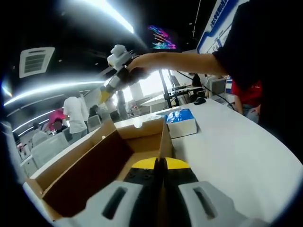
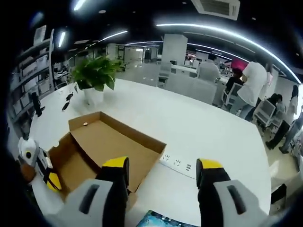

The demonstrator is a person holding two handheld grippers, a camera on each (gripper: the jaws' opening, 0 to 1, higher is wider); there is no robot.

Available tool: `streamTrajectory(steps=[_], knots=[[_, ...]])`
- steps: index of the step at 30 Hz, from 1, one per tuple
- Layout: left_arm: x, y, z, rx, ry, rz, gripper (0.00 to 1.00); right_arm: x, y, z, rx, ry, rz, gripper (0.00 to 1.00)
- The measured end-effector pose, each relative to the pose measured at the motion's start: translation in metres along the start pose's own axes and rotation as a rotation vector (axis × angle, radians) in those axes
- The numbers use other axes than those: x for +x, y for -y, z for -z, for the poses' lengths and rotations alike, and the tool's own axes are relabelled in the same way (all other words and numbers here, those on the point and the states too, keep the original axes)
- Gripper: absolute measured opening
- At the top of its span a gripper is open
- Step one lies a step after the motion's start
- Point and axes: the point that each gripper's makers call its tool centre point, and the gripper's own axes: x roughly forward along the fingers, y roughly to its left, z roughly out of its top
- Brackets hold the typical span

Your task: Operate the shoe box by opening the lid, removing the specified soft item, and placing it in the target area until the item is outside and the box remains undamaged.

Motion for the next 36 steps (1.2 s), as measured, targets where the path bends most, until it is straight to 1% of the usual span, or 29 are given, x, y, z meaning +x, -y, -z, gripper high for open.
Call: streamTrajectory(steps=[2,4,6,10,12,14,18,19,22,24,26,29,32,36], knots=[[0.000,-0.001,0.002,0.000,0.000,0.000,0.04,0.011,0.000,-0.001,-0.004,-0.018,0.002,0.59],[0.000,-0.001,0.002,0.001,0.000,0.000,0.04,0.019,-0.004,-0.002,-0.001,-0.029,-0.005,0.59],[-0.001,-0.001,0.001,0.000,0.000,0.000,0.04,0.027,-0.015,-0.002,0.012,-0.048,-0.018,0.59],[-0.001,-0.001,0.003,0.000,0.001,0.000,0.04,0.054,-0.013,-0.001,-0.011,-0.089,-0.021,0.61],[-0.001,-0.001,0.004,0.000,0.001,0.000,0.04,0.066,-0.013,0.000,-0.005,-0.108,-0.030,0.61],[-0.001,-0.002,0.005,0.001,0.001,0.001,0.04,0.073,-0.018,0.000,0.002,-0.118,-0.031,0.61],[-0.001,-0.002,0.007,0.001,0.001,0.000,0.04,0.087,-0.018,0.003,-0.001,-0.148,-0.021,0.60],[-0.001,-0.002,0.007,0.001,0.001,0.001,0.04,0.094,-0.015,0.005,-0.006,-0.164,-0.017,0.59],[-0.001,-0.002,0.008,0.001,0.001,0.001,0.04,0.107,-0.013,0.009,-0.005,-0.190,-0.015,0.50],[-0.001,-0.002,0.008,0.001,0.001,0.001,0.04,0.110,-0.013,0.016,-0.005,-0.217,-0.006,0.50],[-0.001,-0.002,0.008,0.001,0.001,0.001,0.04,0.107,-0.014,0.022,-0.016,-0.234,0.008,0.50],[-0.001,-0.002,0.007,0.001,0.001,0.001,0.04,0.116,-0.011,0.028,-0.005,-0.250,0.020,0.50],[-0.001,-0.001,0.006,0.001,0.001,0.001,0.04,0.125,-0.007,0.032,0.002,-0.267,0.035,0.48],[-0.001,-0.001,0.006,0.000,0.001,0.001,0.04,0.130,-0.006,0.036,0.004,-0.289,0.048,0.45]])
